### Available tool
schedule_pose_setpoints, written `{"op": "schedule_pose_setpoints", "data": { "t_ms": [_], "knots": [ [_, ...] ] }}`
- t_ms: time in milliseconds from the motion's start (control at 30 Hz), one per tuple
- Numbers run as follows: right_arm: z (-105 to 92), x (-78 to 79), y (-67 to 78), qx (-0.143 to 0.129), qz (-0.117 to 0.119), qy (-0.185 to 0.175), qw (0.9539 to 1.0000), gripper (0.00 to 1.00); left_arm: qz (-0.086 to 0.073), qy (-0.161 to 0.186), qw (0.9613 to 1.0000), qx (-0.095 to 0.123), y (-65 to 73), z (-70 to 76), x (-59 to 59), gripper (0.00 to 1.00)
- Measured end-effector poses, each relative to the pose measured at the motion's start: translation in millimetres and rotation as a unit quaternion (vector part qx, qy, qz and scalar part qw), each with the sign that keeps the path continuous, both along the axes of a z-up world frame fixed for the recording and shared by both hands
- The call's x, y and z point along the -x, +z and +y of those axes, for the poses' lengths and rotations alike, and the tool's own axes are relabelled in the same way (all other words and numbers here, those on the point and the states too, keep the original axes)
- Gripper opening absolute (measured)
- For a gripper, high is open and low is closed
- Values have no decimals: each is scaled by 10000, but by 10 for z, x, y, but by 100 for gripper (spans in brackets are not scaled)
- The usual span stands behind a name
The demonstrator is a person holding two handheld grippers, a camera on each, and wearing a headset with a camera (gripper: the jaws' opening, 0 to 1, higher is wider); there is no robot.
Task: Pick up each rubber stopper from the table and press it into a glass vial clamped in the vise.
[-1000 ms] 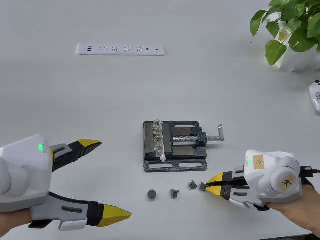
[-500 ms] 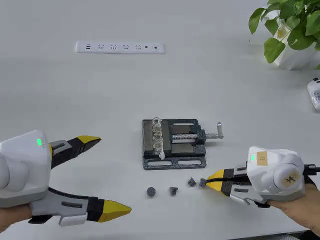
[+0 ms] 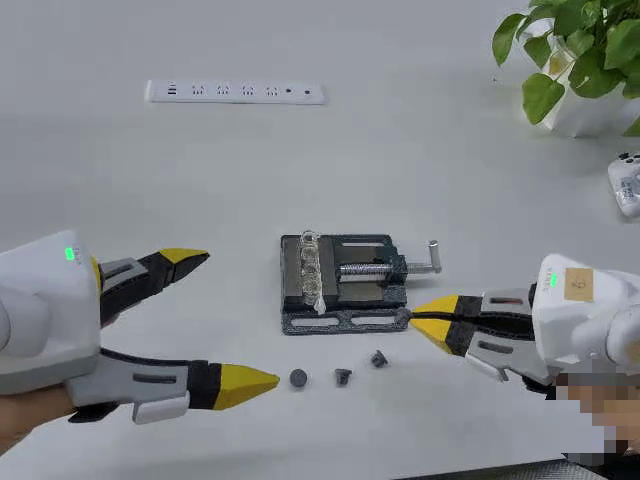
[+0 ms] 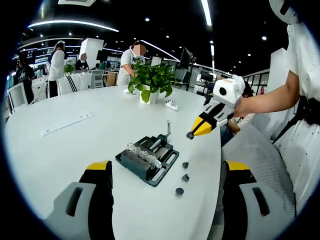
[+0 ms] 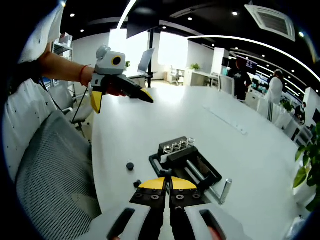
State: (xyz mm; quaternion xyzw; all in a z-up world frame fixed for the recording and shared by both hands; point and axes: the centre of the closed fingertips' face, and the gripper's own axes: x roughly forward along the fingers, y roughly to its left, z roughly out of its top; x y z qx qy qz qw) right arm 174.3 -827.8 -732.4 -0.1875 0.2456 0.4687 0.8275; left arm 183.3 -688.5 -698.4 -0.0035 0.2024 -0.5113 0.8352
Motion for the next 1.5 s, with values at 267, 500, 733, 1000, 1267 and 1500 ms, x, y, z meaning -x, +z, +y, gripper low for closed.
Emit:
{"op": "schedule_pose_setpoints", "data": {
  "t_ms": [267, 500, 733, 1000, 1267, 1500],
  "knots": [
    [179, -50, 352, -266, -365, -99, 9989, 0, 5, 163, 9990, 422, 287, -152, -82, 85],
    [331, -59, 607, -507, -604, -145, 9968, 0, 97, 197, 9974, 683, 449, -274, -87, 77],
    [448, -62, 793, -693, -807, -212, 9941, 0, 115, 180, 9973, 700, 507, -364, -59, 65],
    [546, -89, 940, -849, -1004, -329, 9908, 0, 166, 242, 9955, 900, 648, -456, -64, 46],
    [595, -114, 1014, -1002, -1086, -455, 9880, 0, 299, 305, 9924, 1152, 765, -524, -90, 32],
    [657, -124, 1101, -1144, -1161, -488, 9854, 0, 578, 456, 9862, 1485, 831, -541, -130, 22]
  ]
}}
